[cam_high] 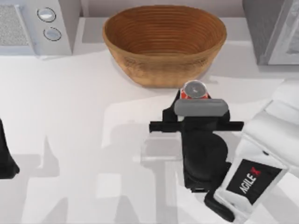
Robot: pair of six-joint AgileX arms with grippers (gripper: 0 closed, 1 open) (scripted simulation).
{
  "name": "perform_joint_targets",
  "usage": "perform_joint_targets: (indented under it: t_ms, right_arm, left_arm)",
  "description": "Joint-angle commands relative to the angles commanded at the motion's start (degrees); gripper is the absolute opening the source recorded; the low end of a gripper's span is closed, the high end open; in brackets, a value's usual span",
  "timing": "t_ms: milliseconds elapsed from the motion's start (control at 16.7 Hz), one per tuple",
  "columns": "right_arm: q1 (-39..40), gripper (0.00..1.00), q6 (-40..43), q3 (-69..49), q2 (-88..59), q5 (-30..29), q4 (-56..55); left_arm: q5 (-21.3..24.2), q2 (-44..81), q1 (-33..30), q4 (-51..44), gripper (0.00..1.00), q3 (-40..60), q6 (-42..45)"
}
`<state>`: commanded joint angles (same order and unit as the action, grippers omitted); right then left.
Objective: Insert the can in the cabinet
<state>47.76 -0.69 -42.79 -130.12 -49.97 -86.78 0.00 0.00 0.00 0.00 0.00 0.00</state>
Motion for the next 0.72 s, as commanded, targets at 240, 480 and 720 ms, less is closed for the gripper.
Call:
perform_joint_targets:
  t_ms: [240,480,720]
  right_arm:
    - [0.07,0.0,0.16,0.5,6.68,0.21,6.56]
    - [0.24,0.0,-0.24,0.75,13.48,0.43,12.74]
    - [0.12,0.0,-0.17,1.09,21.93,0.31,20.83]
  left_arm:
    - [0.0,0.0,0.0,0.0,1.0,0.0,0.0]
    - [0.0,0.0,0.0,0.0,1.0,0.0,0.0]
    - [0.0,0.0,0.0,0.0,1.0,0.0,0.0]
